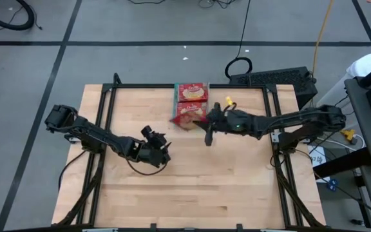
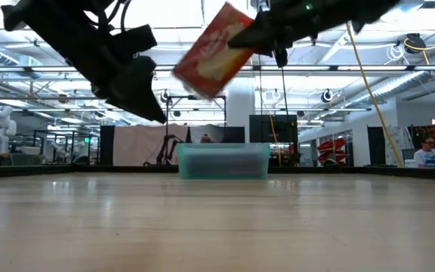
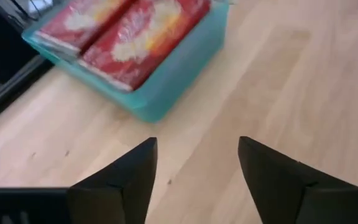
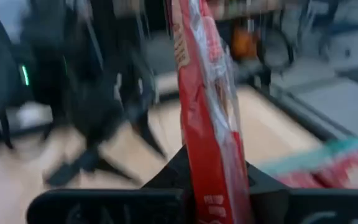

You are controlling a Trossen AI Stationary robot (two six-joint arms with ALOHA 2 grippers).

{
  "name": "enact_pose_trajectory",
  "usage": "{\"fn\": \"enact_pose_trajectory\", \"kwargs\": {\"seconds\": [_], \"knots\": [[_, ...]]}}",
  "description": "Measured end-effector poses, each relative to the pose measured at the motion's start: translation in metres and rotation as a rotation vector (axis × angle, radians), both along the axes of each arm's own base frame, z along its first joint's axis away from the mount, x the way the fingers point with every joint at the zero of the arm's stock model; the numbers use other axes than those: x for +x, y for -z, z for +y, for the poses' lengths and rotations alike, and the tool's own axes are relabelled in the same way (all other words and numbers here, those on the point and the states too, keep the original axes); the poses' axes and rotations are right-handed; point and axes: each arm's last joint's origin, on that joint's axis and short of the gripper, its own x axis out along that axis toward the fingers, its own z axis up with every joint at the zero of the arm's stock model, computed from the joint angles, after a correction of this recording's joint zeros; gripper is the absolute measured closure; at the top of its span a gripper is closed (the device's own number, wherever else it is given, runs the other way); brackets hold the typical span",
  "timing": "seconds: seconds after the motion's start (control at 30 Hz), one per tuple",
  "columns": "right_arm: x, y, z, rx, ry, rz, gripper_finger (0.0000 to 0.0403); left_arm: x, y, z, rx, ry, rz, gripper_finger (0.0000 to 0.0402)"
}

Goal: Sort popcorn bags into baskets
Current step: Put the red popcorn bag into the blue bin

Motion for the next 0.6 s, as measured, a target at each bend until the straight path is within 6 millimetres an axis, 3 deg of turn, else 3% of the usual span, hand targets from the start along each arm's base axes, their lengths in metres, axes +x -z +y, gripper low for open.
{"fn": "enact_pose_trajectory", "kwargs": {"seconds": [0.2,0.4,0.5,0.6], "knots": [[-0.018,0.022,-0.013,0.057,0.024,-0.333,0.0395,0.001,0.006,-0.001,0.011,0.001,-0.187,0.0207],[-0.017,0.033,-0.025,0.089,0.066,-0.423,0.039,0.003,0.007,0.019,-0.027,-0.001,-0.438,0.0234],[-0.013,0.038,-0.024,0.075,0.056,-0.435,0.0388,0.005,0.003,0.036,-0.107,0.042,-0.565,0.0229],[-0.011,0.039,-0.022,0.062,0.044,-0.476,0.039,0.005,-0.001,0.054,-0.18,0.095,-0.672,0.0196]]}}
